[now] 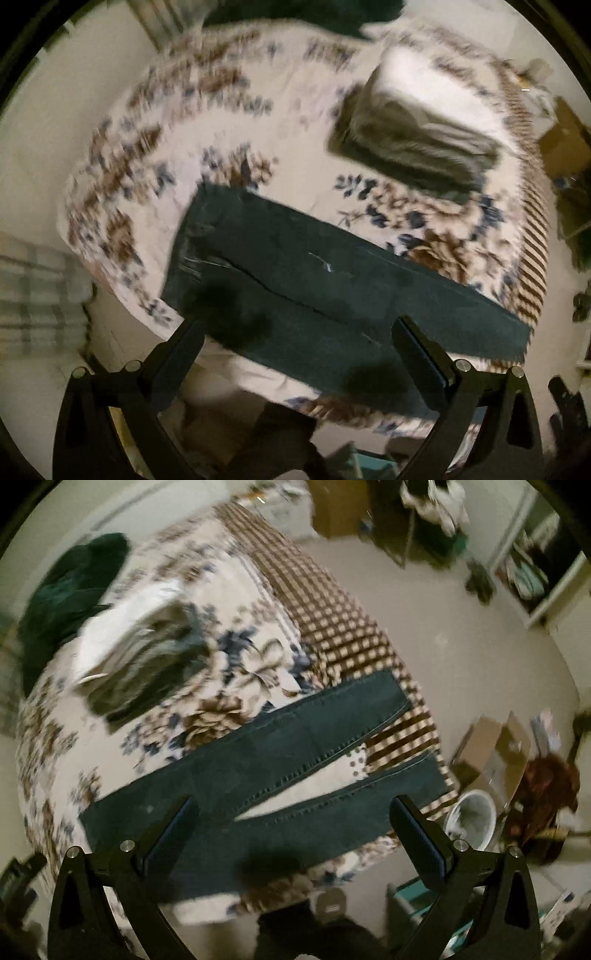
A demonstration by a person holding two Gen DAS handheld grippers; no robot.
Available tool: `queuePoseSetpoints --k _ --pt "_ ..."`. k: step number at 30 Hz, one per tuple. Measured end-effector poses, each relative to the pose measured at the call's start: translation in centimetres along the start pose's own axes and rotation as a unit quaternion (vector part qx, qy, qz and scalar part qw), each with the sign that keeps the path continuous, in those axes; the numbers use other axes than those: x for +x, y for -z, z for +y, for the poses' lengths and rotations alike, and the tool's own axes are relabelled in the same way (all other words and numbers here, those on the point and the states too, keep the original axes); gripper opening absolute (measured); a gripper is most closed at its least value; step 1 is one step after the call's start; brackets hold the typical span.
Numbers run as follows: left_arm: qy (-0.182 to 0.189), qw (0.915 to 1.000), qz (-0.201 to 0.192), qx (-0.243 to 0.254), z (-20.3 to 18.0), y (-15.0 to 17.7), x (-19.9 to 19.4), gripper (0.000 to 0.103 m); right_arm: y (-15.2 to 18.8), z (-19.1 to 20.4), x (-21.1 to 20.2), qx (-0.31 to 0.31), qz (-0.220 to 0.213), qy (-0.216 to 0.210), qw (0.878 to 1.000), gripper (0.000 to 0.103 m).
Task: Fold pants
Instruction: 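Grasp the dark blue jeans waistband with the left gripper while the right gripper grasps the leg hems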
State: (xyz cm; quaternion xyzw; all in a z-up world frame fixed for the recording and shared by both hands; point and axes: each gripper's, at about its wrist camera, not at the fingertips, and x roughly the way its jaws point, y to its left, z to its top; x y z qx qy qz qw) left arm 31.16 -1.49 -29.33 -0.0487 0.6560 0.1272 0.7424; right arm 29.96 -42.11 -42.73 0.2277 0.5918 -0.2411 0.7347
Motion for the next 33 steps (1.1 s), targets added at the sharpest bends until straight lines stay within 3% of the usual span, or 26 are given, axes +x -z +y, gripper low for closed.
queuePoseSetpoints --k 4,9,15,19,21,22,23,24,26,27,29,32,33 --pt "-0.014 0.9967 0.066 -0.047 0.3 -4.6 9.0 0.103 -4.5 1.4 10.0 0.043 0.059 0.016 0.997 0.103" --pt "-0.029 0.9852 0.131 -0.106 1.3 -9.9 19.1 0.103 -7.7 1.7 19.8 0.095 0.111 0.03 0.989 0.103" --pt "-0.049 0.9714 0.167 -0.161 3.3 -14.1 27.0 0.102 -9.6 1.3 27.3 0.134 0.148 0.052 0.978 0.103" --pt "-0.058 0.963 0.191 -0.181 4.6 -15.1 30.4 0.069 -10.1 1.0 31.0 0.161 0.175 0.058 0.97 0.103" --pt "-0.057 0.9635 0.184 -0.186 5.0 -15.2 30.9 0.057 -10.2 0.9 32.3 0.168 0.186 0.055 0.967 0.103" --pt "-0.057 0.9642 0.178 -0.188 5.2 -15.2 30.9 0.046 -10.1 0.8 32.8 0.169 0.191 0.056 0.965 0.1" --pt "-0.059 0.9656 0.169 -0.189 5.3 -15.0 30.7 0.035 -10.1 0.8 33.1 0.171 0.192 0.054 0.965 0.096" --pt "-0.055 0.9673 0.161 -0.188 5.5 -14.9 30.5 0.031 -10.1 0.7 33.4 0.171 0.192 0.052 0.965 0.093" --pt "-0.046 0.9703 0.142 -0.191 5.9 -14.5 29.6 0.019 -9.9 0.3 33.4 0.168 0.194 0.047 0.965 0.067" --pt "-0.04 0.9706 0.134 -0.196 6.1 -14.1 29.1 0.017 -9.7 0.0 33.2 0.168 0.19 0.044 0.966 0.06" --pt "-0.027 0.972 0.119 -0.201 6.4 -13.4 27.8 0.013 -9.6 -0.6 32.6 0.167 0.18 0.033 0.969 0.027" --pt "0.001 0.9765 0.087 -0.197 6.9 -11.4 24.7 0.01 -9.2 -1.2 30.5 0.161 0.158 0.015 0.974 0.007" --pt "0.007 0.9771 0.08 -0.197 7.1 -11.1 24.0 0.01 -9.2 -1.4 29.6 0.157 0.149 0.01 0.976 0.006"
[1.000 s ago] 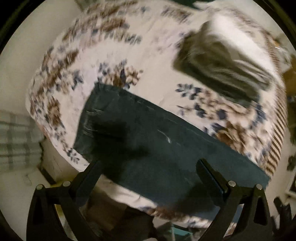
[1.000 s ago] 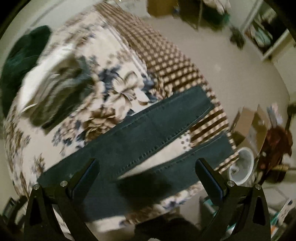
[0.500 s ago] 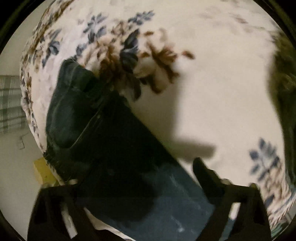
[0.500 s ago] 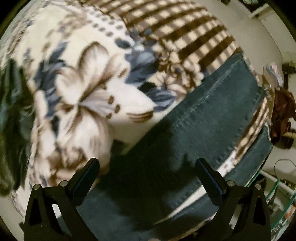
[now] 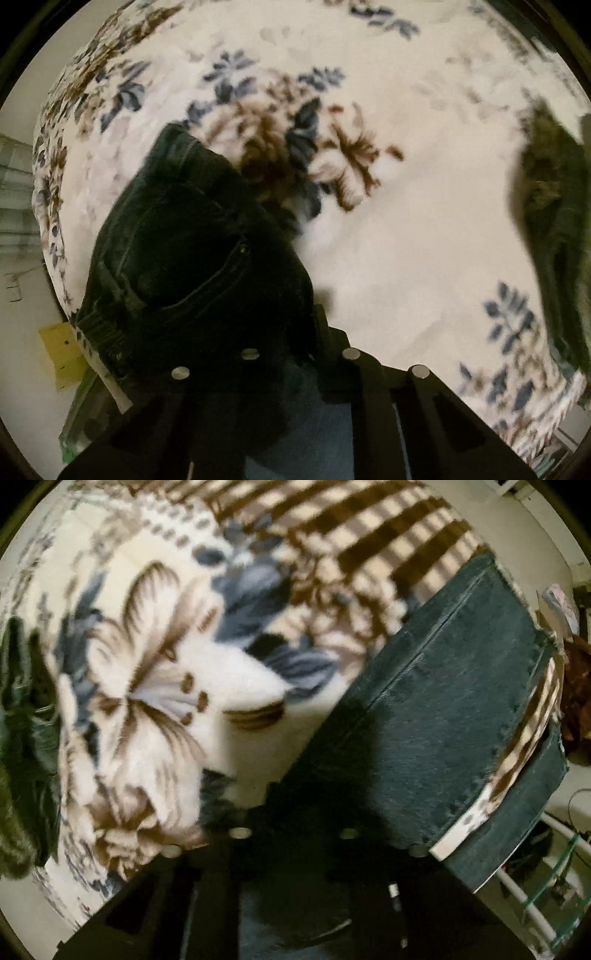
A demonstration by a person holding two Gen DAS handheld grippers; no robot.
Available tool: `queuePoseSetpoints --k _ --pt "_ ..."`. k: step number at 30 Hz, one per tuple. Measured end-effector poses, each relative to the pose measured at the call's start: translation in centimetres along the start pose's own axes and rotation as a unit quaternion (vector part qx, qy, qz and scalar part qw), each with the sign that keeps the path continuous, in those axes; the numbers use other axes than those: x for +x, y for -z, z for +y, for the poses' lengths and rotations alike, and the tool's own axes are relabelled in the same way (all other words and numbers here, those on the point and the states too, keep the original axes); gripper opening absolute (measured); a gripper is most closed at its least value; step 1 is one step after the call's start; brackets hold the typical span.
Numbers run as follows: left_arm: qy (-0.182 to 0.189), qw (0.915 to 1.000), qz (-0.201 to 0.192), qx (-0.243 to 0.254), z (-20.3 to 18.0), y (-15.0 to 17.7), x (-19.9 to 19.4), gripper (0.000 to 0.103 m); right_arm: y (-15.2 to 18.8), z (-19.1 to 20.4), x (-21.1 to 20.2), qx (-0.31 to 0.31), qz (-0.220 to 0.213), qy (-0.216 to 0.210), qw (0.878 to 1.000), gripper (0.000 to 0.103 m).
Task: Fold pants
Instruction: 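Grasp the dark blue jeans waistband with the left gripper while the right gripper grasps the leg hems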
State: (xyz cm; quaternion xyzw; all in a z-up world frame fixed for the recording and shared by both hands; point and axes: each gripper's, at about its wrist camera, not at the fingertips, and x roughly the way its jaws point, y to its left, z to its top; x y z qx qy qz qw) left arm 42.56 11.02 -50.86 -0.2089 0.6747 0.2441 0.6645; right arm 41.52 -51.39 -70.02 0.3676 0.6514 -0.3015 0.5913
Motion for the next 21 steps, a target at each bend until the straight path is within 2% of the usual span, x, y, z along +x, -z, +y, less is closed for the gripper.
queuePoseSetpoints --k 7,9,10,12,14,17,21 --pt "0.079 0.9955 -0.051 -0.005 6.7 6.0 -7.7 0.009 3.5 -3.1 -6.3 -0.044 -0.043 -0.042 0.997 0.003" --pt "0.094 0.9938 -0.059 -0.006 8.1 6.4 -8.3 0.009 5.4 -4.5 -7.9 -0.053 -0.055 -0.054 0.996 0.002" --pt "0.099 0.9931 -0.063 -0.008 10.2 7.0 -8.4 0.01 6.0 -5.9 -8.8 -0.057 -0.059 -0.06 0.995 0.002" --pt "0.105 0.9922 -0.066 -0.015 12.9 9.4 -8.8 0.009 8.3 -8.4 -10.1 -0.068 -0.069 -0.064 0.993 0.002" --pt "0.099 0.9929 -0.065 -0.017 14.8 11.3 -7.8 0.01 9.4 -11.4 -11.3 -0.079 -0.074 -0.063 0.992 0.002" --pt "0.085 0.9948 -0.049 -0.025 17.7 14.3 -4.9 0.01 12.9 -15.5 -10.6 -0.097 -0.077 -0.044 0.991 0.002" --pt "0.074 0.9956 -0.041 -0.041 19.9 16.8 1.3 0.011 15.6 -19.3 -5.7 -0.113 -0.059 -0.015 0.992 0.002"
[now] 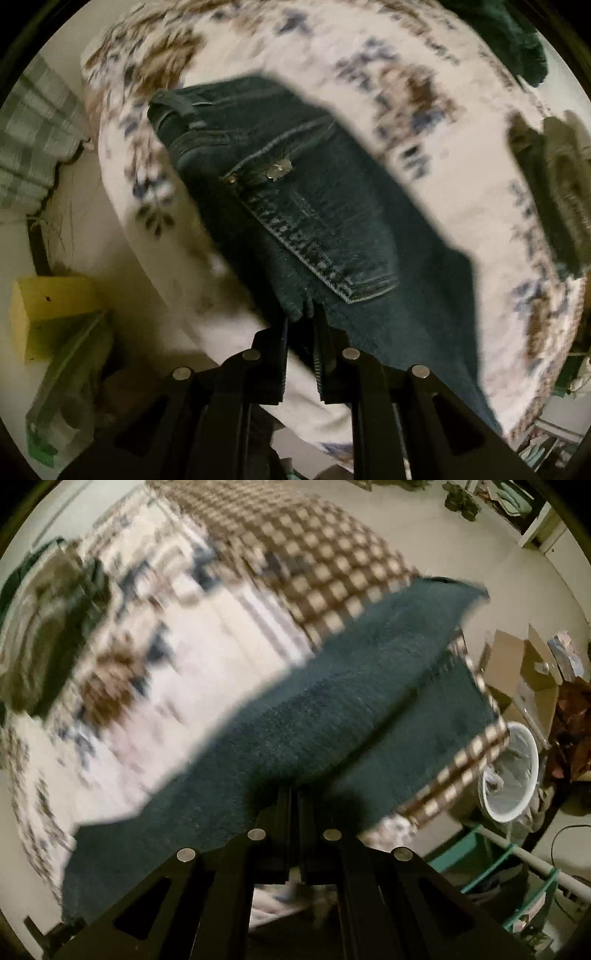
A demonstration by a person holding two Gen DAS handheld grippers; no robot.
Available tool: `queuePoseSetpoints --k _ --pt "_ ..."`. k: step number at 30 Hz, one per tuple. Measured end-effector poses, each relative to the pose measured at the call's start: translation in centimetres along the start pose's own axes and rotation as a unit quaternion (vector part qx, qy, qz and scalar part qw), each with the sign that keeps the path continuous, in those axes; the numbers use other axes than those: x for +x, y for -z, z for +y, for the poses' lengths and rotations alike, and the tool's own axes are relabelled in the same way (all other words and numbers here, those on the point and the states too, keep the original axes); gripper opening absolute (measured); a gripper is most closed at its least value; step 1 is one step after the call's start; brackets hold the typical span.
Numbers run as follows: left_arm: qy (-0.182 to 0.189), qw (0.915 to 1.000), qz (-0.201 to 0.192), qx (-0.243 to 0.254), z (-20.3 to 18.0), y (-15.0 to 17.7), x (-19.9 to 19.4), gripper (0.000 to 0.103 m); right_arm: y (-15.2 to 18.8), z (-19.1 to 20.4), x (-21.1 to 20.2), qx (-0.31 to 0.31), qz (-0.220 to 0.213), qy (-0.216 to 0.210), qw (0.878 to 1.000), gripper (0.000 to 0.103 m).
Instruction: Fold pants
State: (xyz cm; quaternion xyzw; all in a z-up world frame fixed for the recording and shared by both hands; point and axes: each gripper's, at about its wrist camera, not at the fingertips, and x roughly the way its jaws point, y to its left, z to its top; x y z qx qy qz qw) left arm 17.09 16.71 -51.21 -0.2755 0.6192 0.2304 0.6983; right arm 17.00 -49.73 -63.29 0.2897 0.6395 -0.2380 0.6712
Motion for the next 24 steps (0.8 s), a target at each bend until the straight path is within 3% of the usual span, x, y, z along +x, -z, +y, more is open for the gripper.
queuePoseSetpoints --k 2,4,6,8,9,11,15,17,20,24 --pt "-0.006 1.0 -0.001 0.001 0.9 0.6 2.6 0.014 1.4 -1.0 2.6 -0.005 0.01 0.007 1.0 0.003" --pt "0.013 0.9998 0.004 -0.012 1.7 0.9 4.5 0.014 2.2 -2.0 4.6 -0.007 0.017 0.007 1.0 0.004" --pt "0.035 0.9992 0.001 -0.021 2.1 0.8 4.8 0.014 2.5 -3.3 5.9 0.001 0.031 -0.006 1.0 0.017" --pt "0.043 0.999 -0.002 -0.016 2.2 0.9 4.4 0.02 2.9 -5.3 5.9 0.025 0.039 -0.04 0.998 0.064" --pt "0.034 0.9994 -0.011 -0.005 2.0 1.1 3.9 0.026 3.1 -6.4 5.4 0.039 0.033 -0.061 0.997 0.072" --pt "0.006 0.9992 -0.03 0.026 1.4 1.5 2.4 0.048 3.5 -8.7 4.0 0.059 0.016 -0.091 0.994 0.075" --pt "-0.017 0.9964 -0.058 0.058 0.1 2.7 -0.8 0.054 3.5 -13.2 1.4 0.109 -0.013 -0.115 0.987 0.076" --pt "-0.022 0.9939 -0.07 0.082 -2.0 3.7 -2.4 0.065 2.8 -15.3 0.8 0.145 -0.026 -0.129 0.981 0.076" --pt "-0.009 0.9879 -0.077 0.134 -4.8 5.5 -3.0 0.066 0.6 -17.9 0.8 0.197 -0.046 -0.148 0.968 0.076" --pt "0.007 0.9733 -0.062 0.221 -12.4 8.9 -1.7 0.067 -2.8 -18.7 2.2 0.232 -0.064 -0.14 0.96 0.076"
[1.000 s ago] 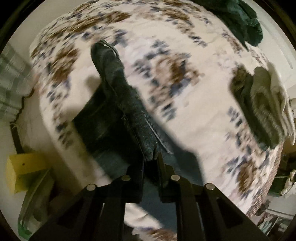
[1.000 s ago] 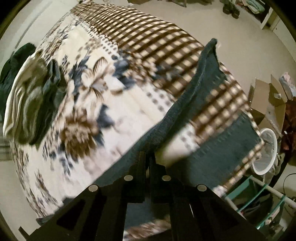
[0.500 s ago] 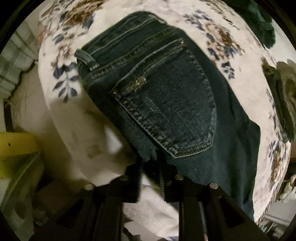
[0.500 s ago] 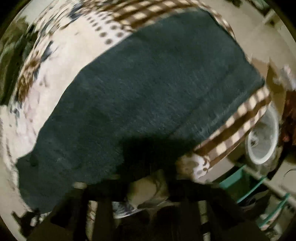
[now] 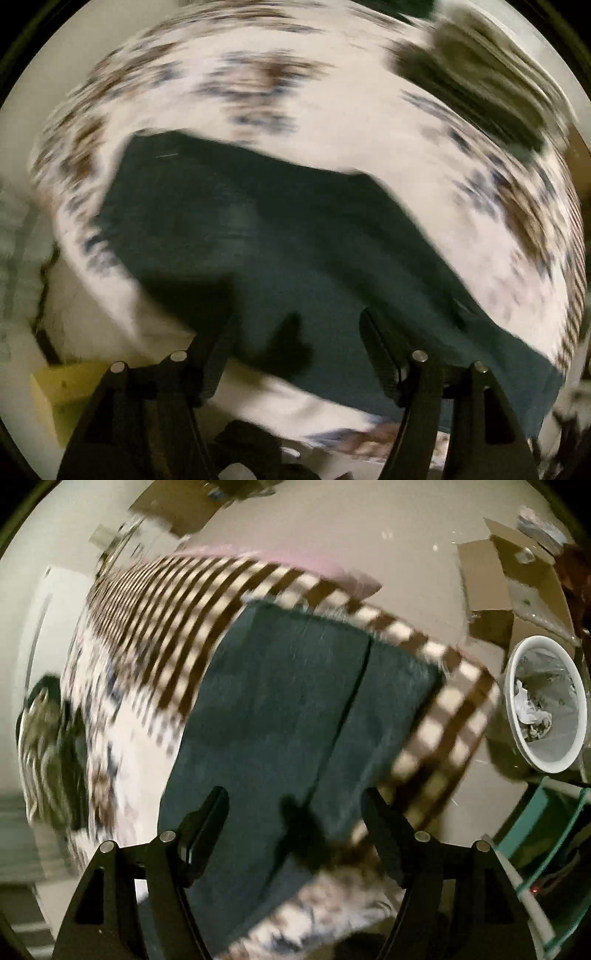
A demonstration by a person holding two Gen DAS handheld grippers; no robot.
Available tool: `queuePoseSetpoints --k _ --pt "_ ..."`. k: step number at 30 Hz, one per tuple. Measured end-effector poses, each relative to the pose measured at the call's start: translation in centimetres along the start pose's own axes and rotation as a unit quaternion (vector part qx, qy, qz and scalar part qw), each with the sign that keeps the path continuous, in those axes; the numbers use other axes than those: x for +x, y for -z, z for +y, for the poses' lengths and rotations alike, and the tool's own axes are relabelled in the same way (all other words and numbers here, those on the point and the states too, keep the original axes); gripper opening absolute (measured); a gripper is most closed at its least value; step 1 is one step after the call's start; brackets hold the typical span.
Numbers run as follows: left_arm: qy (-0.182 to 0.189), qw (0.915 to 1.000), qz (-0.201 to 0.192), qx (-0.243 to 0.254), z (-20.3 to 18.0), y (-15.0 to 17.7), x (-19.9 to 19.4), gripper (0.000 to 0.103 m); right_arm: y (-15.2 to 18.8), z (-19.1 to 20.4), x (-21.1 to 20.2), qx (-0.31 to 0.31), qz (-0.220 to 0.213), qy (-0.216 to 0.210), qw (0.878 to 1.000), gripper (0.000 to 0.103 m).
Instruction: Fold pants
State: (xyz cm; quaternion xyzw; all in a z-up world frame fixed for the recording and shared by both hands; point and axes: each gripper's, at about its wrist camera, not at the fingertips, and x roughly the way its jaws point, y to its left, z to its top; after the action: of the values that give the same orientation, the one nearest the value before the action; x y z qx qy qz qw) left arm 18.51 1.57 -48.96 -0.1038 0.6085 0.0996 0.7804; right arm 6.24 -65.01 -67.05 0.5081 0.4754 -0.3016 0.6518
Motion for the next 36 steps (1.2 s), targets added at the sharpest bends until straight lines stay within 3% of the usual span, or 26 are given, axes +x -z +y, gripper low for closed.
queuePoseSetpoints --k 3,4,5,8,11,18,20,23,29,36 --pt "0.0 0.9967 0.01 0.08 -7.0 1.2 2.1 0.067 -1.7 -0.1 1.6 0.009 -0.01 0.015 1.0 0.074" --pt "-0.006 0.9943 0.01 0.106 -8.9 1.7 2.9 0.067 -2.2 0.2 2.3 0.011 -0.011 0.019 1.0 0.067" --pt "-0.011 0.9918 0.011 0.127 -10.0 1.9 3.4 0.067 -2.5 0.2 2.6 0.009 -0.014 0.024 1.0 0.058" --pt "-0.035 0.9797 0.015 0.197 -14.1 3.7 5.7 0.067 -2.7 1.2 3.6 -0.003 -0.027 0.044 0.999 0.049" --pt "-0.052 0.971 0.019 0.233 -16.1 5.1 7.2 0.067 -2.6 2.1 4.2 -0.014 -0.03 0.052 0.998 0.046" --pt "-0.043 0.9728 0.022 0.227 -15.7 5.5 7.6 0.067 -2.0 3.9 5.0 -0.065 -0.033 0.069 0.995 0.043" --pt "-0.045 0.9724 0.023 0.228 -16.1 6.2 7.6 0.067 -1.5 4.6 5.0 -0.08 -0.044 0.094 0.991 0.014" --pt "-0.045 0.9725 0.026 0.227 -16.2 6.7 7.5 0.067 -1.4 4.5 4.4 -0.082 -0.056 0.105 0.99 0.004" --pt "-0.049 0.9741 0.033 0.218 -14.9 5.0 7.5 0.067 -0.8 3.2 0.7 -0.086 -0.08 0.093 0.989 0.002" --pt "-0.037 0.9743 0.039 0.219 -14.7 4.7 6.5 0.067 -0.8 0.1 -2.6 -0.063 -0.076 0.089 0.991 0.002"
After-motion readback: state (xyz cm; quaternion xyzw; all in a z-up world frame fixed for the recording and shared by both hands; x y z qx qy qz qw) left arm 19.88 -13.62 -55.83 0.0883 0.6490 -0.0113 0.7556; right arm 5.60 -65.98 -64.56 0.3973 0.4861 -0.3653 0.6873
